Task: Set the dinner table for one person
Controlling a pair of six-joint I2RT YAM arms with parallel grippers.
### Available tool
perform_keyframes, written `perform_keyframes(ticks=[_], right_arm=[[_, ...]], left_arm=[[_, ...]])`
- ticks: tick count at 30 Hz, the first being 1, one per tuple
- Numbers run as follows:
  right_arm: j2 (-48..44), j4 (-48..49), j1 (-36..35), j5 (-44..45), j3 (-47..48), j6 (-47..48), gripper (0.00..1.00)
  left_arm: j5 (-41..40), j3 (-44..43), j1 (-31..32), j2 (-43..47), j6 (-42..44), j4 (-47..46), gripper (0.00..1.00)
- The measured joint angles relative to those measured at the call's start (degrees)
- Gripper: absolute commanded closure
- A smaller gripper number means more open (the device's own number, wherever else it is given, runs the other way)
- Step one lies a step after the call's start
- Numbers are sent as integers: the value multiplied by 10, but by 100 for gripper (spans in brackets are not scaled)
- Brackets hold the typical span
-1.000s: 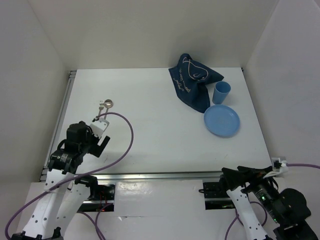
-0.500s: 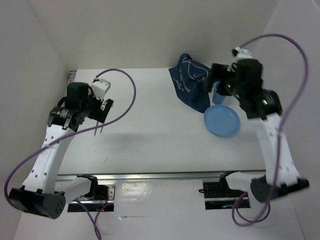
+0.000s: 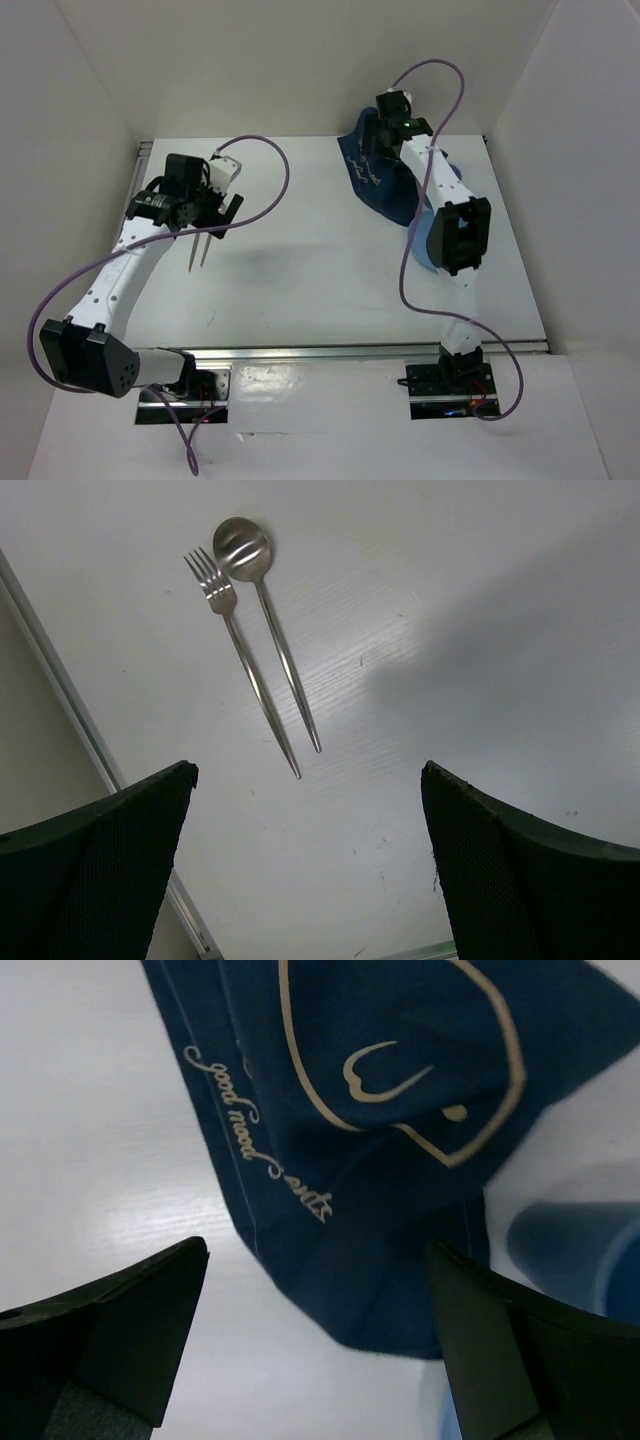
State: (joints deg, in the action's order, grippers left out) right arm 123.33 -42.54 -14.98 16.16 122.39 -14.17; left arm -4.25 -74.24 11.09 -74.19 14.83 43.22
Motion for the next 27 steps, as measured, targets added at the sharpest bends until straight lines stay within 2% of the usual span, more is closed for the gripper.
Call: perform_keyframes(ticks=[3,8,13,14,17,18,23,27], right_arm=[[90,-4,0,7,59,-14,10],[121,-11,2,10,13,-30,13],[119,-1,5,11,-35,-30,32],[119,-1,6,9,-38,-29,48],[125,4,6,-11,-40,-23,80],[127,11,6,-19,-43,-21,100],[129,46,6,-60,-81,-16,100],[89,85,-7,-110,-134,32,100]], left_arm=[[0,0,0,-18,-2,-6,0],[1,0,0,-36,-3,-7,0],[6,0,0,-37,-4,-7,0],[8,0,0,-38,-5,-7,0],[10,0,0,-42,-7,-7,0],[11,0,0,-43,-8,-7,0],[12,-1,0,-45,-13,-6,0],[12,-1,0,-45,-13,-6,0]])
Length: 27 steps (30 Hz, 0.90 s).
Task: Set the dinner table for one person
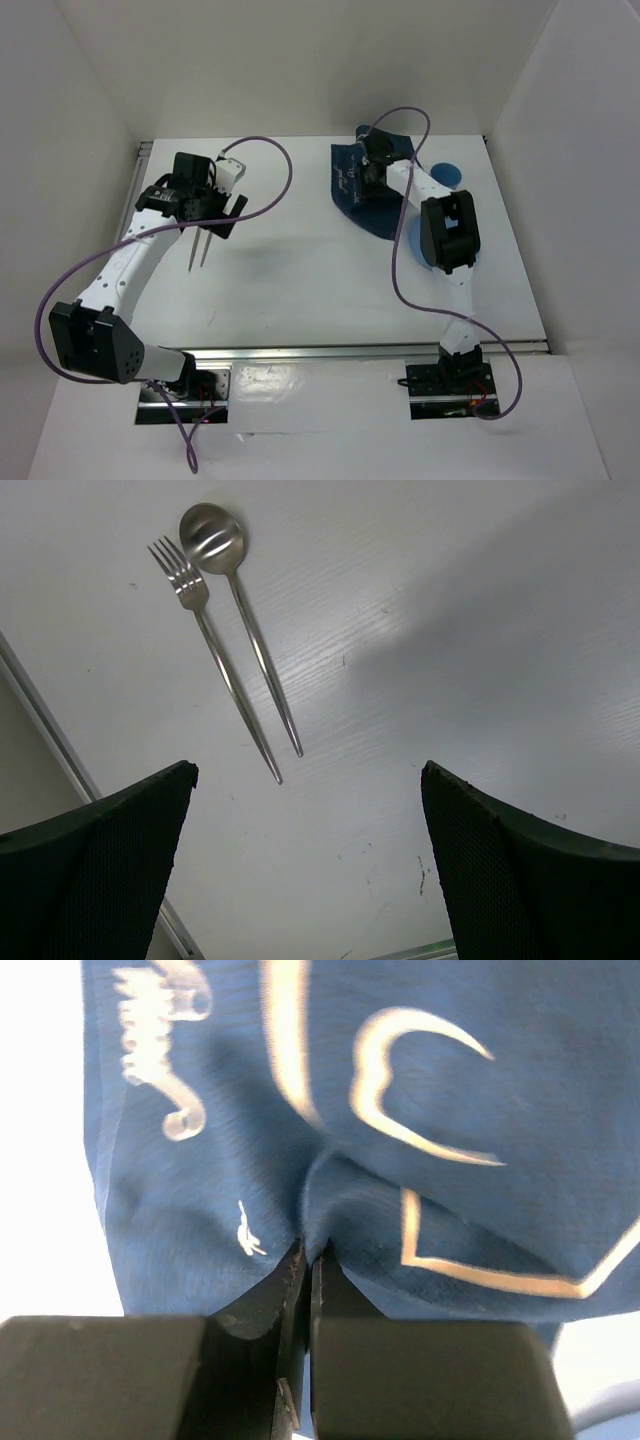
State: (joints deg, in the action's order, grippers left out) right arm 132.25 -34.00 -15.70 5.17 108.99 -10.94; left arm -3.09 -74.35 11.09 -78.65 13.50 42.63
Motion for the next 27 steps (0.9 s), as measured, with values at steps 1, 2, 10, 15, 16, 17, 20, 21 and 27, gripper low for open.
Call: perform_keyframes(ticks=[1,2,10,15,16,17,20,21,27], right_arm=[[-19,5,-10,-14,-17,15,100],[-44,18,-23,-30,-45,34,100],[-271,2,-181,-122,-241,67,100],[-344,-34,-223,-130,-386,31,27],[-348,-45,-232,-131,-401,26,19],[-351,-54,-243,-130,-413,17,11],[-372,-65,-263,-128,-427,-3,6],[-386,-65,-263,-126,-427,-9,3],[-462,-67,-229,-84,-381,-43,2]], left_arm=[[0,0,0,0,-1,0,0],[0,0,0,0,-1,0,0],[7,-2,0,-2,-20,10,0],[29,-36,0,-38,-31,28,0],[36,-45,0,-48,-31,32,0],[43,-54,0,-60,-32,35,0],[65,-83,2,-106,-31,52,0],[71,-95,4,-124,-31,57,0],[76,-184,36,-293,-32,80,0]])
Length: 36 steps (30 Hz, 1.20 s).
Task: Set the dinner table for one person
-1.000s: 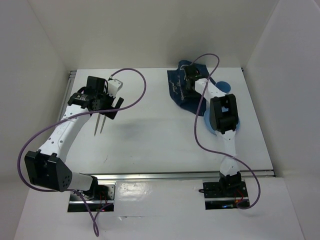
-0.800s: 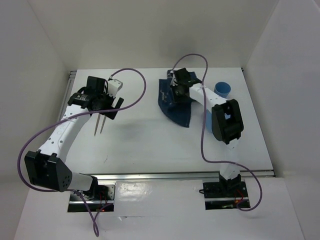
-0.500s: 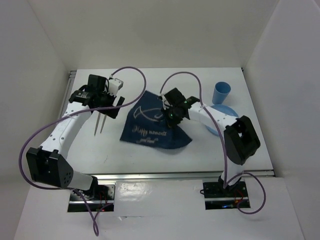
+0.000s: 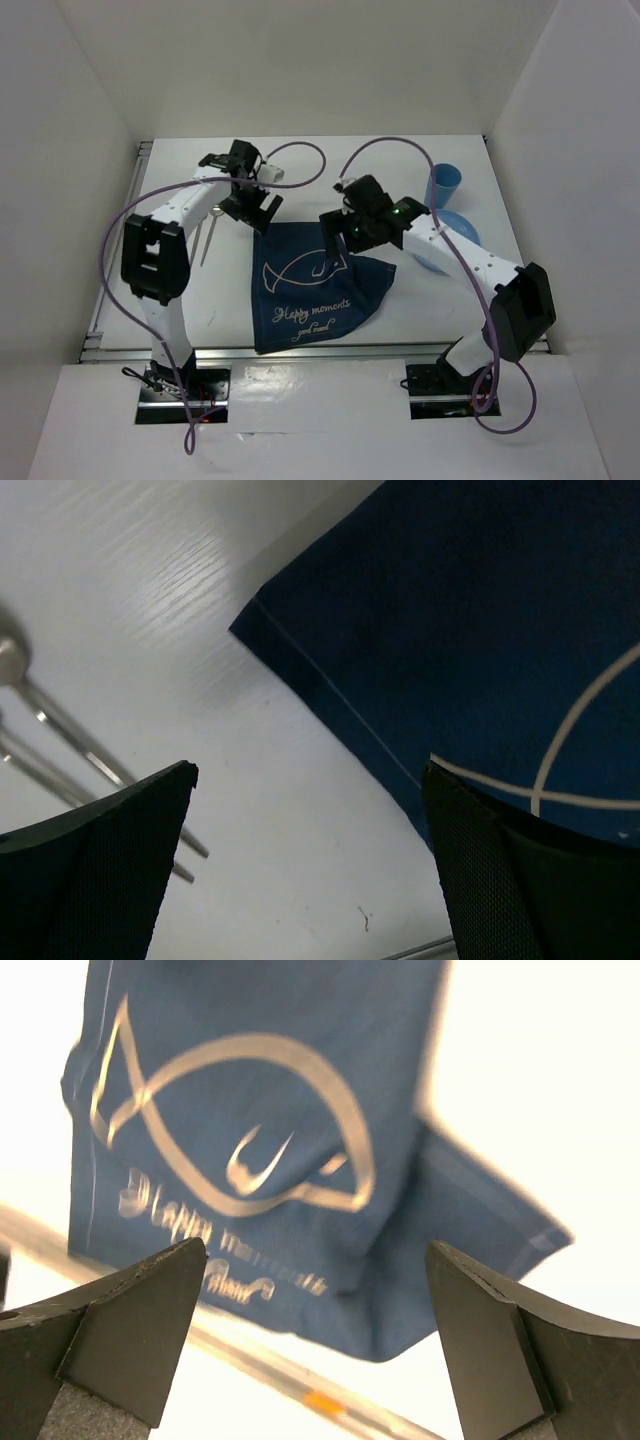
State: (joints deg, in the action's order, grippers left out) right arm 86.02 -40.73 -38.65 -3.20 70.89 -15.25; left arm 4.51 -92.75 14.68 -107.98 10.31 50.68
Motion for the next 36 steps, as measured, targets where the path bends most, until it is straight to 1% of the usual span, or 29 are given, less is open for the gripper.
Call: perform_keyframes(ticks=[2,6,8,9,12,13,14,16,17,19,20,21,27,29,31,32,33,34,35,36], right_arm=[[-1,2,30,18,27,-9,4],[21,-6,93,47,36,-33,12],[35,-7,120,56,29,-45,14],[39,-4,136,57,18,-49,15],[45,0,169,57,-24,-57,15],[49,5,173,54,-36,-57,15],[56,9,175,50,-45,-57,15],[76,23,173,35,-60,-54,15],[85,30,171,30,-66,-50,15],[100,47,164,22,-80,-44,13],[104,56,158,19,-88,-40,11],[106,61,152,16,-93,-37,9],[132,113,138,6,-112,-13,8],[139,122,137,8,-109,-7,18],[144,124,134,14,-106,-1,33],[146,127,134,17,-105,0,51],[147,129,134,19,-105,3,60],[147,136,133,18,-108,2,72],[146,147,132,15,-113,0,99],[144,154,131,13,-117,0,100]], left_arm=[[-7,-23,10,-63,-2,1,0],[-30,-45,15,-142,-7,3,0],[-43,-50,15,-164,-15,2,3],[-45,-51,15,-171,-17,3,7],[-49,-55,15,-174,-18,2,14],[-48,-55,14,-174,-19,2,28],[-47,-55,14,-174,-21,1,35],[-46,-55,14,-174,-23,0,56],[-44,-55,14,-174,-22,0,75],[-42,-55,15,-174,-23,-3,98],[-42,-55,15,-174,-20,-4,100],[-41,-54,15,-174,-19,-5,100],[-42,-40,15,-165,-17,-17,100],[-42,-34,15,-161,-17,-22,100],[-42,-28,15,-156,-17,-27,100],[-42,-25,15,-155,-17,-29,100],[-43,-23,15,-152,-17,-30,100],[-45,-18,15,-149,-17,-31,100],[-45,-15,15,-146,-17,-31,100],[-46,-11,15,-143,-17,-29,100]])
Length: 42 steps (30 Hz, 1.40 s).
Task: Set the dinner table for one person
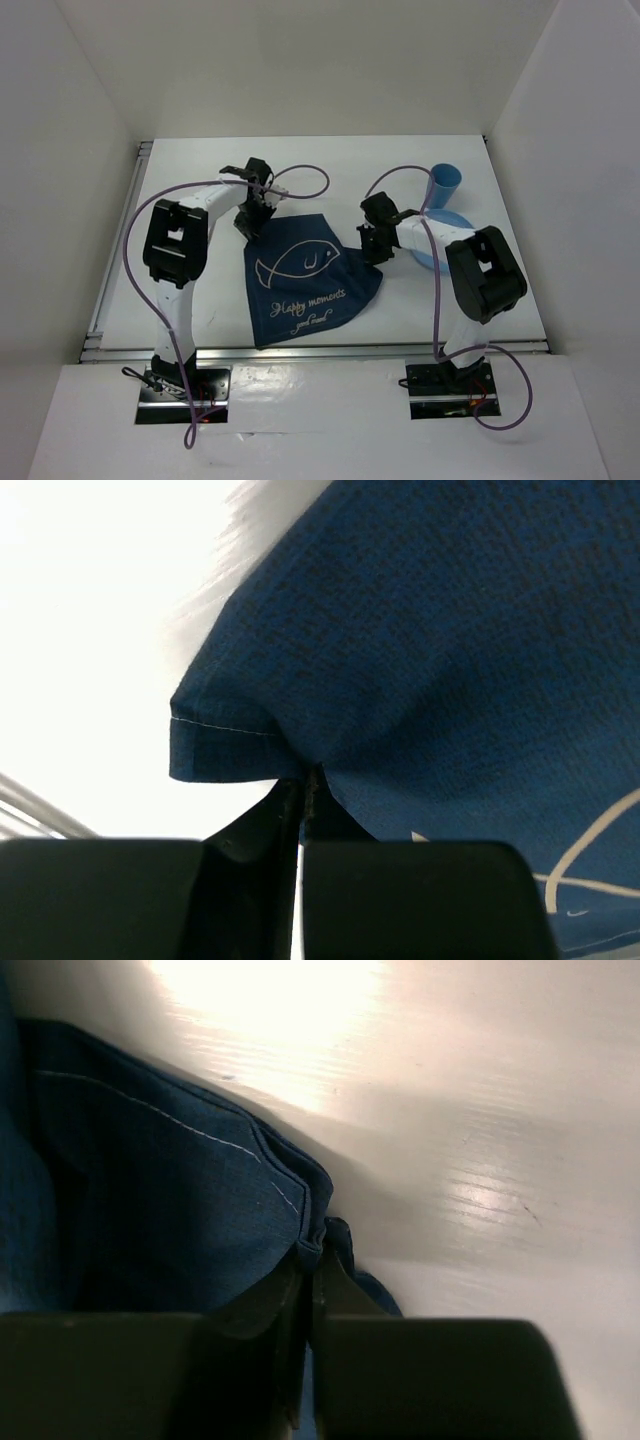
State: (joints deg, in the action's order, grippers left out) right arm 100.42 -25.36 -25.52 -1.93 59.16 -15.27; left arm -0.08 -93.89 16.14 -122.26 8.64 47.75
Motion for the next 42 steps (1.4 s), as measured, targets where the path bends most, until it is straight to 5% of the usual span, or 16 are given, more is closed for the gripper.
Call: perform_keyframes(ticks=[8,14,21,22,23,24,25,27,32,36,42], right_arm=[[-27,-57,11,42,22,-60,100],[-203,-88,45,104,18,-150,100],[-357,-103,35,85,-138,-292,97],[-359,-106,33,77,-162,-315,86],[-359,-112,31,68,-181,-337,46],[-361,-121,29,63,-193,-357,32],[-364,-136,28,63,-197,-367,20],[-378,-157,23,73,-195,-382,15],[-342,-167,-7,105,-94,-333,15],[-195,-144,-11,141,47,-256,22],[42,-71,21,148,167,-181,86]], left_arm=[[-60,-56,-12,38,1,27,100],[-150,-90,-22,97,3,21,100],[-177,-61,-26,106,2,23,100],[-177,-61,-24,97,2,24,100],[-176,-61,-23,87,2,24,100],[-177,-61,-21,73,2,24,100],[-182,-61,-20,58,2,22,100],[-188,-62,-22,24,2,17,100],[-192,-61,-26,-30,9,14,100],[-193,-63,-23,-32,19,9,100],[-189,-63,-21,-33,24,0,100]])
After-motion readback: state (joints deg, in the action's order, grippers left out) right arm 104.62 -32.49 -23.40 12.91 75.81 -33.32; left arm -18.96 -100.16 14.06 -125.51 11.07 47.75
